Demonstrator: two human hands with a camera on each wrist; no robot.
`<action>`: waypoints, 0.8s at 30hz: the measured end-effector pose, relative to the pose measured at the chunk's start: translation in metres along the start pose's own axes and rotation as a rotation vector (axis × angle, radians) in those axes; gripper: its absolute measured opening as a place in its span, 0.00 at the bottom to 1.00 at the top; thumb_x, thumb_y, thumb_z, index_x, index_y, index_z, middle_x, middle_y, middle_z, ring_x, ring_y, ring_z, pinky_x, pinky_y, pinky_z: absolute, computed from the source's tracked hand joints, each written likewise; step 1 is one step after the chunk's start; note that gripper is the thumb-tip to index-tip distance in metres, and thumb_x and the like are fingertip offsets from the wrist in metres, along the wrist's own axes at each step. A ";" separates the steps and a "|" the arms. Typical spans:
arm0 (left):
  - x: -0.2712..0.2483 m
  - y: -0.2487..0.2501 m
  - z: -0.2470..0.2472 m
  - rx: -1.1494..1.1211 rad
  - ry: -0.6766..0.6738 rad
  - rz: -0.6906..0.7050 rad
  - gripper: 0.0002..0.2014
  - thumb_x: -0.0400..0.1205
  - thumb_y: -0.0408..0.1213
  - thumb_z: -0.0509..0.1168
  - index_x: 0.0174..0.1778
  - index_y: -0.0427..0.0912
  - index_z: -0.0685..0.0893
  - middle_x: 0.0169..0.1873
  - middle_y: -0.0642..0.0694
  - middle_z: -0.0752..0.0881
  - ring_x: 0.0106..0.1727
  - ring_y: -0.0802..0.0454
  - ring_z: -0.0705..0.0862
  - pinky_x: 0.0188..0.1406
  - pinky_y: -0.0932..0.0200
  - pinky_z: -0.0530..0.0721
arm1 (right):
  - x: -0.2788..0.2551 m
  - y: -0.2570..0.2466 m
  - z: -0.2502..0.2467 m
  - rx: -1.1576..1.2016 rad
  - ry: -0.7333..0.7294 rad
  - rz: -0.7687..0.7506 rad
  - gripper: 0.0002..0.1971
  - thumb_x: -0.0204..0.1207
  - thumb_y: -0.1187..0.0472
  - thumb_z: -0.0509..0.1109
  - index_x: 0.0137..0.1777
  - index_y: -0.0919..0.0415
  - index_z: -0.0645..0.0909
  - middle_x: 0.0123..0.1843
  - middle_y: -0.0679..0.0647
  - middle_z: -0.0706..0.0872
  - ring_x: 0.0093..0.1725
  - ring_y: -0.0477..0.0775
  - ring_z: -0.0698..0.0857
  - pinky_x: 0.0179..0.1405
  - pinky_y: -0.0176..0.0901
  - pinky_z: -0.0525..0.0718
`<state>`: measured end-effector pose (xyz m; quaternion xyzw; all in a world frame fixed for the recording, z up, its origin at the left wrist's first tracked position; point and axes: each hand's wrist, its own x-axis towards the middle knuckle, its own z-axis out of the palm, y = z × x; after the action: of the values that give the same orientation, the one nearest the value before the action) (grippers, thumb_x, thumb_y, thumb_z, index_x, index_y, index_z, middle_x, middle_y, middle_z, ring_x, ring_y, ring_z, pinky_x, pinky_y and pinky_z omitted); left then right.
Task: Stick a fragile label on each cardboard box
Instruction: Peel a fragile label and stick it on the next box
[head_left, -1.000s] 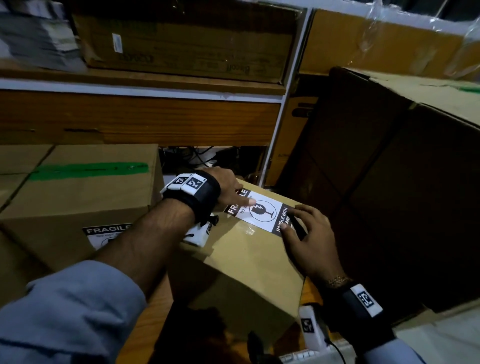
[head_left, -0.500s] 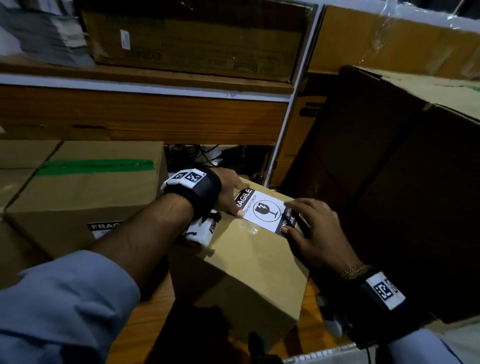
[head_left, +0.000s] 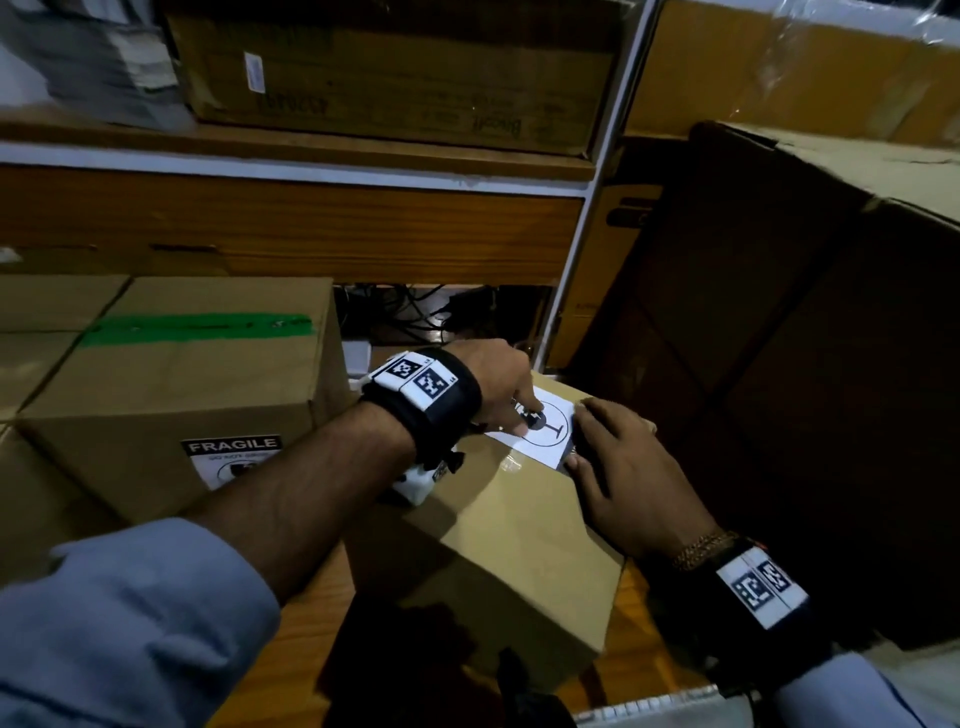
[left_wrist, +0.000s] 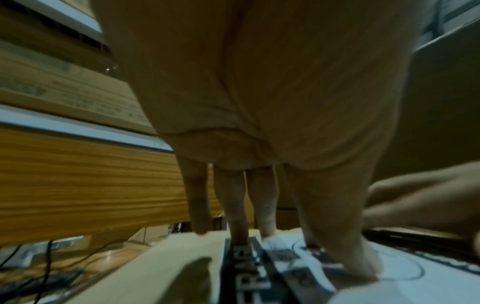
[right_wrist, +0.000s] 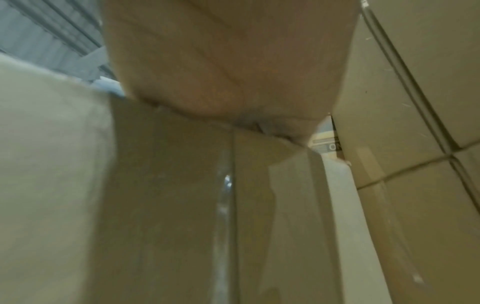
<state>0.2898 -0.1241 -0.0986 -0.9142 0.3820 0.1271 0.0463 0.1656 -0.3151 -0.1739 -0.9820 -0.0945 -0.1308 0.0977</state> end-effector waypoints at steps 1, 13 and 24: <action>0.000 -0.001 0.000 0.000 -0.002 -0.009 0.22 0.82 0.57 0.72 0.74 0.67 0.83 0.71 0.54 0.85 0.69 0.43 0.83 0.60 0.49 0.85 | -0.002 -0.001 0.001 0.039 0.026 -0.019 0.23 0.86 0.51 0.67 0.78 0.57 0.78 0.75 0.51 0.77 0.75 0.52 0.74 0.72 0.52 0.81; -0.009 -0.011 -0.002 0.020 -0.117 -0.189 0.35 0.77 0.68 0.72 0.73 0.47 0.80 0.66 0.44 0.85 0.66 0.40 0.84 0.54 0.53 0.75 | -0.012 0.006 -0.002 -0.023 0.056 0.061 0.31 0.84 0.39 0.63 0.78 0.61 0.78 0.77 0.55 0.79 0.76 0.56 0.76 0.76 0.53 0.77; -0.005 0.013 0.006 0.080 -0.081 -0.102 0.32 0.89 0.60 0.60 0.87 0.51 0.68 0.83 0.44 0.73 0.79 0.40 0.75 0.65 0.50 0.75 | -0.011 -0.006 -0.002 -0.182 0.083 0.074 0.22 0.86 0.47 0.62 0.67 0.61 0.86 0.65 0.57 0.86 0.61 0.59 0.83 0.61 0.52 0.83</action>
<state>0.2757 -0.1284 -0.1032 -0.9240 0.3374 0.1463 0.1047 0.1535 -0.3111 -0.1742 -0.9834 -0.0417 -0.1757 0.0167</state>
